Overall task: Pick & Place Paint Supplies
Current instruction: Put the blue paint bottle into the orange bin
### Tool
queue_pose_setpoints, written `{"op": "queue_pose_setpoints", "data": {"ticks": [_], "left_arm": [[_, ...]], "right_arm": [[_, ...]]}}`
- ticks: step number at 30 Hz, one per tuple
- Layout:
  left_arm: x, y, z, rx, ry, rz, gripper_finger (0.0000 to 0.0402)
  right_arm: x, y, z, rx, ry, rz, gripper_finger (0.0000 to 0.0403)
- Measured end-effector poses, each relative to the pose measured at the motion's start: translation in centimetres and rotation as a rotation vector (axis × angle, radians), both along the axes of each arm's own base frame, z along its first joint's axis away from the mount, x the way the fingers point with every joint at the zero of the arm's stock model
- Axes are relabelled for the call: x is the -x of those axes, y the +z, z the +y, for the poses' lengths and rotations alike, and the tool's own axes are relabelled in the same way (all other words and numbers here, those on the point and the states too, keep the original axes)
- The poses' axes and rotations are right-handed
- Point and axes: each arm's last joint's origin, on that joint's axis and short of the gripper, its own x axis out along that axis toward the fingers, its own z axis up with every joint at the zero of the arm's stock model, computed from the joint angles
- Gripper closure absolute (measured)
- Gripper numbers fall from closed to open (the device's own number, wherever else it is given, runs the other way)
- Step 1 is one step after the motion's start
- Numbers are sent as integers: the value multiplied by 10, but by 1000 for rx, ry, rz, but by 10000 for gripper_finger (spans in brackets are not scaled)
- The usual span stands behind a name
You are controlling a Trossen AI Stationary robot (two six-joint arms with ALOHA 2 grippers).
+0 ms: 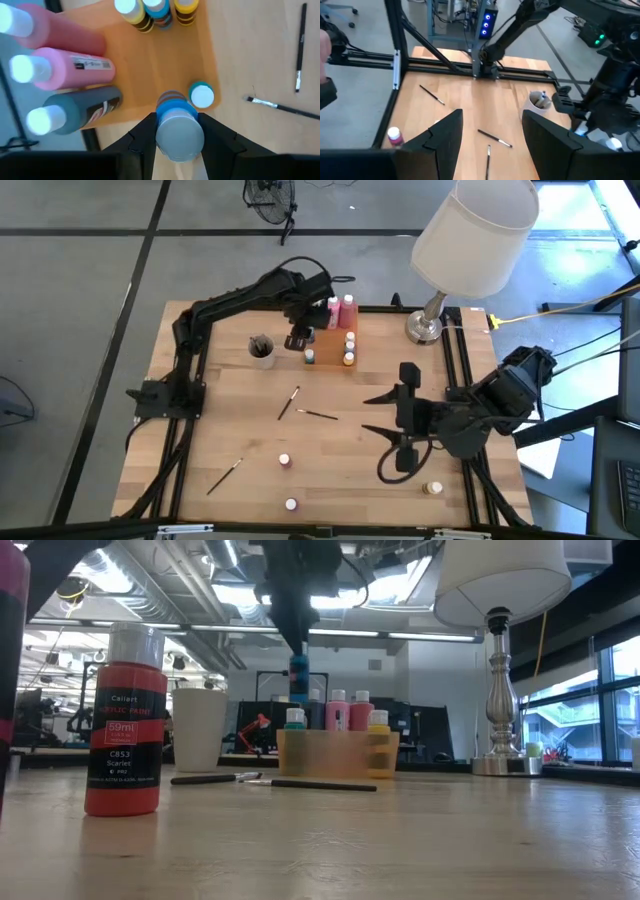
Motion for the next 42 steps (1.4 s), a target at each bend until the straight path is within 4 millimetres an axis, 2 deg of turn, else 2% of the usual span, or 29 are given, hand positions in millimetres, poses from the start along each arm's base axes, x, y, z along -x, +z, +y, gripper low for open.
{"op": "queue_pose_setpoints", "data": {"ticks": [9, 14, 24, 33, 42], "left_arm": [[4, -9, 22, 51, 68, -9, 285], [3, -13, 24, 93, 112, -29, 285], [2, -43, 24, 128, 182, 21, 285], [-3, -51, 24, 128, 174, -11, 285], [-2, -72, 22, 184, 165, 11, 285]], "right_arm": [[7, 0, -8, -23, -32, 34, 195], [9, -1, -9, -25, -39, 46, 195], [9, -1, -9, -22, -37, 46, 195], [10, 0, -10, -21, -36, 44, 195], [8, 0, -13, -20, -50, 42, 195]]}}
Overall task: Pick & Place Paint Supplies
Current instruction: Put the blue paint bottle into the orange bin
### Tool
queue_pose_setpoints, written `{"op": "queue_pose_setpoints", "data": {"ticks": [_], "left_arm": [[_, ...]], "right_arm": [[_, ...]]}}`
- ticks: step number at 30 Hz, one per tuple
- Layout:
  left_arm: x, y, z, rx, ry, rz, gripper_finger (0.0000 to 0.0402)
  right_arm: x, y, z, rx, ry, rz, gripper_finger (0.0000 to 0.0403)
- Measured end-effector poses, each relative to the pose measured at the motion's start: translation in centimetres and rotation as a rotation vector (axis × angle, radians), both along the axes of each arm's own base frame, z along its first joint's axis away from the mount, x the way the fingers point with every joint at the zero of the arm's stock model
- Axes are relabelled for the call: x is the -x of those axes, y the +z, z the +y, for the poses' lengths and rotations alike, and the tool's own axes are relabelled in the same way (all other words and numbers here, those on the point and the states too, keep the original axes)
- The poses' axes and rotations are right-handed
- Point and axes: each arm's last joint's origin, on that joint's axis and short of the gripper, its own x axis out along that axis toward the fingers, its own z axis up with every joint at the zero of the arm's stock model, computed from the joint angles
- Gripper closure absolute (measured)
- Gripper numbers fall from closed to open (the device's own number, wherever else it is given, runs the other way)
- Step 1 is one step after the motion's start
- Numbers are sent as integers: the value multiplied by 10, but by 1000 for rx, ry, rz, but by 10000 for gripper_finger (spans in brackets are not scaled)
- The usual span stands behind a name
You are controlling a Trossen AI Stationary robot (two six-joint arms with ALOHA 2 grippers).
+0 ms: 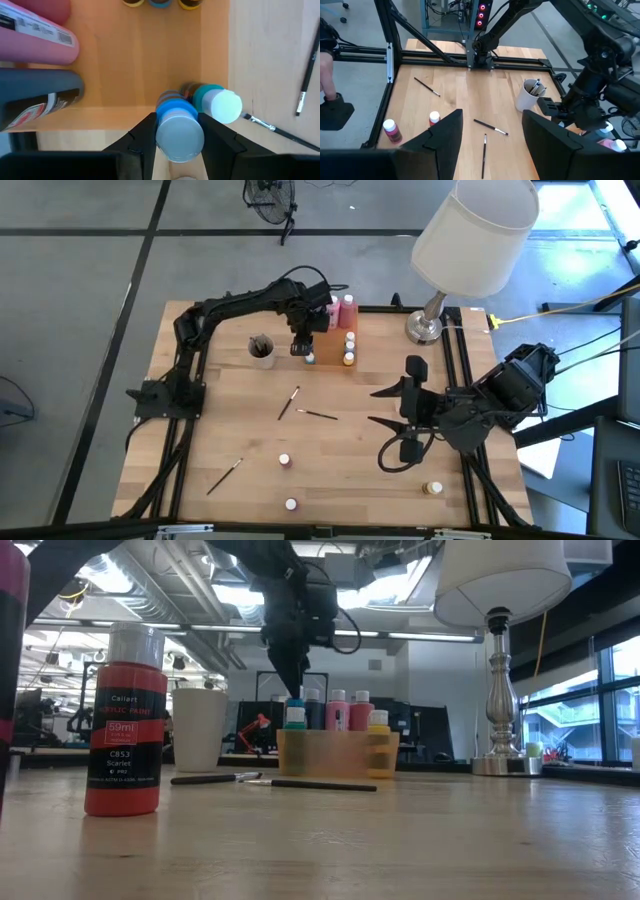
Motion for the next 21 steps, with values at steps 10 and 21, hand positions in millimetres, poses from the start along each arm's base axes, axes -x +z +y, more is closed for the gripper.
{"op": "queue_pose_setpoints", "data": {"ticks": [10, 21], "left_arm": [[-1, -13, -2, 8, -8, 2, 285], [-1, -13, -3, 6, -24, 4, 273]], "right_arm": [[-2, 0, -4, 16, -3, 4, 195], [-3, 0, -5, 15, -9, 5, 195]]}}
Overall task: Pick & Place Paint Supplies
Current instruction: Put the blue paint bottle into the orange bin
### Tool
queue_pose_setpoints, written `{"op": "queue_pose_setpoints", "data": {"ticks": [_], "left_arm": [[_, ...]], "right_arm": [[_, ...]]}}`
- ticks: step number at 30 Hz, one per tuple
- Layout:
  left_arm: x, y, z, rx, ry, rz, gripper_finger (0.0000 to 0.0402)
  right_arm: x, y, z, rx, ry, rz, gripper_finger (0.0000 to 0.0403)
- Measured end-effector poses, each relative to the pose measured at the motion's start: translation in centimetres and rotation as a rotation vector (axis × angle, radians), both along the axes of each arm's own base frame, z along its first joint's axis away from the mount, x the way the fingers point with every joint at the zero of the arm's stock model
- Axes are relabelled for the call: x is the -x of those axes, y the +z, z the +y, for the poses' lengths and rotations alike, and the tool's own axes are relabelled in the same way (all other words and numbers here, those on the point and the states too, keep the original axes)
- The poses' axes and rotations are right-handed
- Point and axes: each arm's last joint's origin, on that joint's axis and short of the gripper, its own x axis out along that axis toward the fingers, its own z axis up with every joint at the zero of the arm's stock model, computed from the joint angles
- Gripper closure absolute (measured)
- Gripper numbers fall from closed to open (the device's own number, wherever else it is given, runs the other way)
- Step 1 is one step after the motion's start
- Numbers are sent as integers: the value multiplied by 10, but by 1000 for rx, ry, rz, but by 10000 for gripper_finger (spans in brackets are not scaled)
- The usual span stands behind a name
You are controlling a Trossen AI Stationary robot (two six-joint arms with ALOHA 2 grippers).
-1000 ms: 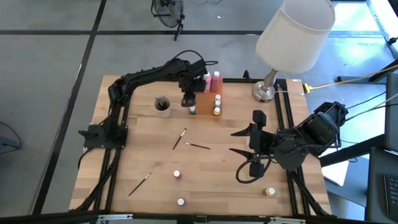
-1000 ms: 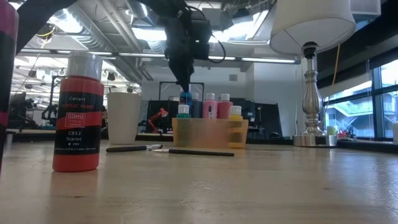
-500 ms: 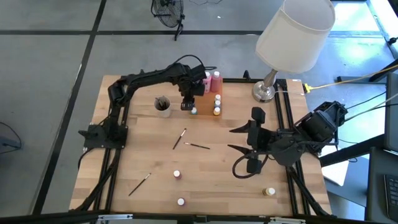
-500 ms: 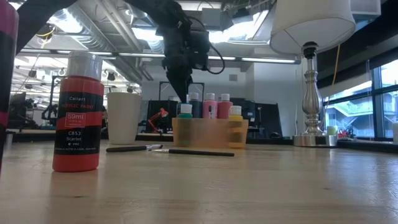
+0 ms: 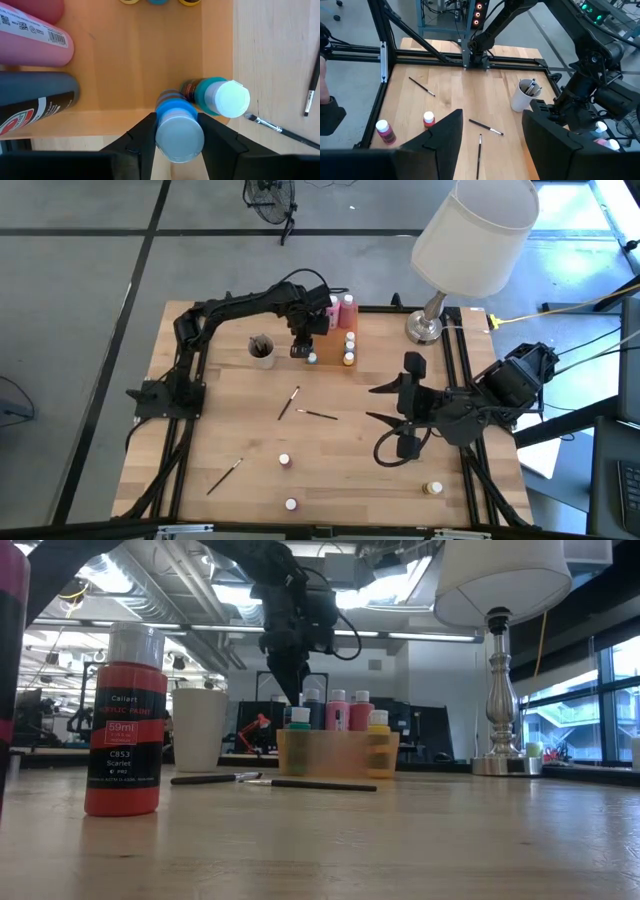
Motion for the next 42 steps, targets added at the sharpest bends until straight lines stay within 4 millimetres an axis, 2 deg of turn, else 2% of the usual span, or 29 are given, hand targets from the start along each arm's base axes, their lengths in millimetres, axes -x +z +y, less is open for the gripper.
{"op": "queue_pose_setpoints", "data": {"ticks": [29, 38, 42], "left_arm": [[-4, 0, 1, -13, -4, -45, 267], [-12, -26, 6, 12, -2, 15, 267], [-14, -32, 7, 24, -2, 25, 267]], "right_arm": [[0, 0, 0, 0, 0, 0, 195], [0, 0, 0, 0, 0, 1, 195], [0, 0, -1, 0, -3, 1, 195]]}}
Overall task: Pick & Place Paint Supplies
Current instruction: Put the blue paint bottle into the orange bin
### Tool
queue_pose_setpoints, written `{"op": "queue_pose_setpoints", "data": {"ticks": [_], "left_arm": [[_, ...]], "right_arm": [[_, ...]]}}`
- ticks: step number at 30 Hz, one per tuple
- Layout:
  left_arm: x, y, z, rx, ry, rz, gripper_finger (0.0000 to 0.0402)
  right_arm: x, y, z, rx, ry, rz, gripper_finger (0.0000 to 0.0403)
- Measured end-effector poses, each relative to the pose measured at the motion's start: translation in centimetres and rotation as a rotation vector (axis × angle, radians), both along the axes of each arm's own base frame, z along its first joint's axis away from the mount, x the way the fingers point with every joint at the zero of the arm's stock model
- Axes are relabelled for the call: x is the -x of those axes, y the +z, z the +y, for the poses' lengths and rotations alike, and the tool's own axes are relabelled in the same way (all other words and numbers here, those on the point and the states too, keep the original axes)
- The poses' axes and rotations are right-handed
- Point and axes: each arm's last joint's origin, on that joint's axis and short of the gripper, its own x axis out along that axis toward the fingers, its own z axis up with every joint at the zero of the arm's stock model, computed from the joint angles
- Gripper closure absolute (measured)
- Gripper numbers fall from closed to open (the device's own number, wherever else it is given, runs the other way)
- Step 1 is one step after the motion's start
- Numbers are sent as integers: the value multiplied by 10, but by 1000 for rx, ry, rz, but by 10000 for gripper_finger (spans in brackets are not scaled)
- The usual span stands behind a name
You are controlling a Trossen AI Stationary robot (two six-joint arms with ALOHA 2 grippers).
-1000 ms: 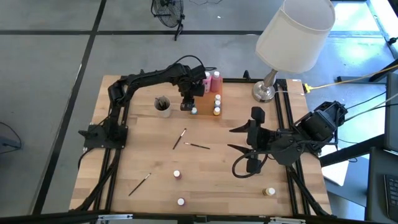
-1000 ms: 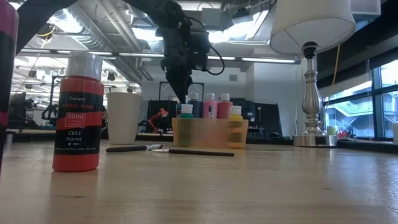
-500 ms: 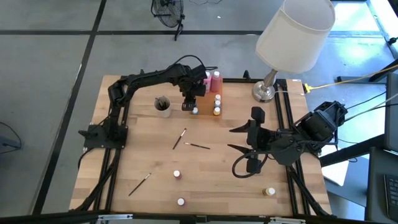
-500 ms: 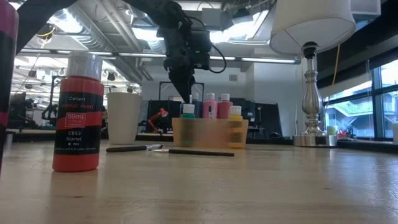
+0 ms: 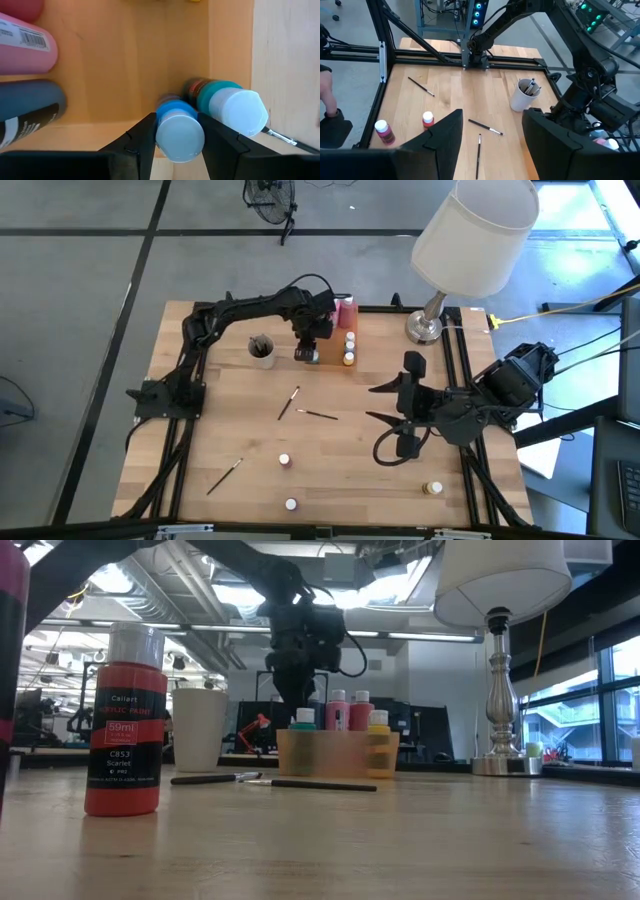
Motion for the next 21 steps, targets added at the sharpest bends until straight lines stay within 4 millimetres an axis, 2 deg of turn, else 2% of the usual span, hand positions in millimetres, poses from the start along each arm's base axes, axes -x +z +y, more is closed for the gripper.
{"op": "queue_pose_setpoints", "data": {"ticks": [14, 21], "left_arm": [[0, -2, 0, 24, 72, 11, 267], [1, -3, -1, 27, 39, 23, 258]], "right_arm": [[0, 0, 0, 0, -3, 2, 195], [0, 0, -1, 1, -4, 3, 195]]}}
